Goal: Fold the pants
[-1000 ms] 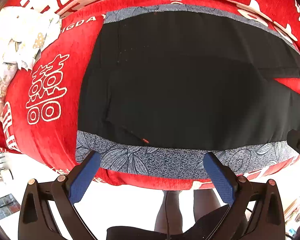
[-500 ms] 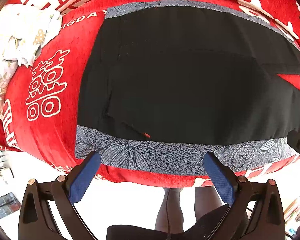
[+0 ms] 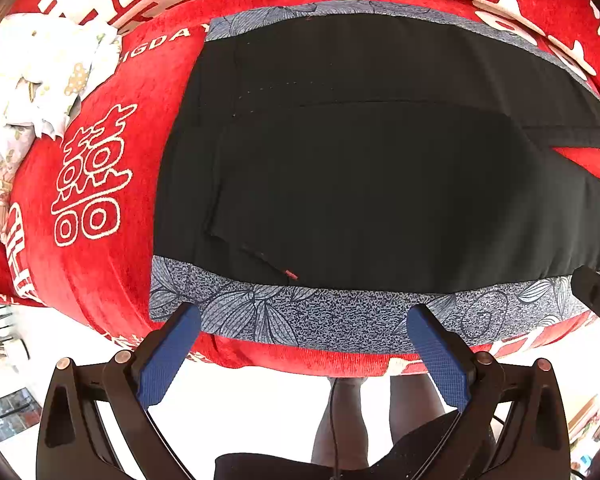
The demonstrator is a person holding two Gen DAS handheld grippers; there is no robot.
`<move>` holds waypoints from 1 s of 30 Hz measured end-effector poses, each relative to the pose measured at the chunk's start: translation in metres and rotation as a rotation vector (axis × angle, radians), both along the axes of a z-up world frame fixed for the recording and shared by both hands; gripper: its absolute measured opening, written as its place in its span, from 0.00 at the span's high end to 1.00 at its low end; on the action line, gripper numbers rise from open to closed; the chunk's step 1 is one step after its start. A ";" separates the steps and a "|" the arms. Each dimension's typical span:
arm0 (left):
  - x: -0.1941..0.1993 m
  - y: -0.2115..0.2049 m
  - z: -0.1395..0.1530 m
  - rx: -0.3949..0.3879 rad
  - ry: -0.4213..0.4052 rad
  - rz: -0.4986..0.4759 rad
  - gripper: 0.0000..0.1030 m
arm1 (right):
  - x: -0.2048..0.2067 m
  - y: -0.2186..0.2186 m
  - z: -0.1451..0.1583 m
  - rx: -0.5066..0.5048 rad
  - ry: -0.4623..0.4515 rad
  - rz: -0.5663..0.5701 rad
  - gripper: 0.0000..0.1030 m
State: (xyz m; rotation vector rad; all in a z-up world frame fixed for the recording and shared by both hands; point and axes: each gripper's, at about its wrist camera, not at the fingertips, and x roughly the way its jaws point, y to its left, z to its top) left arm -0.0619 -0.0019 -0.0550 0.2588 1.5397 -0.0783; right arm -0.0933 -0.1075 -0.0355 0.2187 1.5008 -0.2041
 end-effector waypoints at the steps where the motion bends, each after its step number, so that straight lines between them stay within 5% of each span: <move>1: 0.000 0.000 0.000 -0.001 0.000 -0.001 0.00 | 0.000 0.000 0.000 0.000 0.000 0.000 0.00; 17: -0.003 0.003 -0.004 -0.010 0.006 -0.001 0.00 | 0.000 0.002 -0.003 0.002 -0.003 -0.001 0.00; 21: -0.001 0.016 -0.003 -0.140 -0.002 0.038 0.00 | -0.001 -0.001 -0.003 0.051 -0.026 -0.016 0.00; 24: 0.001 0.038 -0.003 -0.284 0.005 0.102 0.00 | -0.003 -0.011 -0.008 0.219 -0.068 -0.071 0.00; 28: 0.000 0.077 -0.016 -0.413 0.047 0.188 0.00 | -0.012 -0.024 -0.029 0.588 -0.101 -0.183 0.01; 30: -0.003 0.092 -0.025 -0.451 0.068 0.220 0.00 | -0.019 -0.021 -0.043 0.706 -0.087 -0.206 0.15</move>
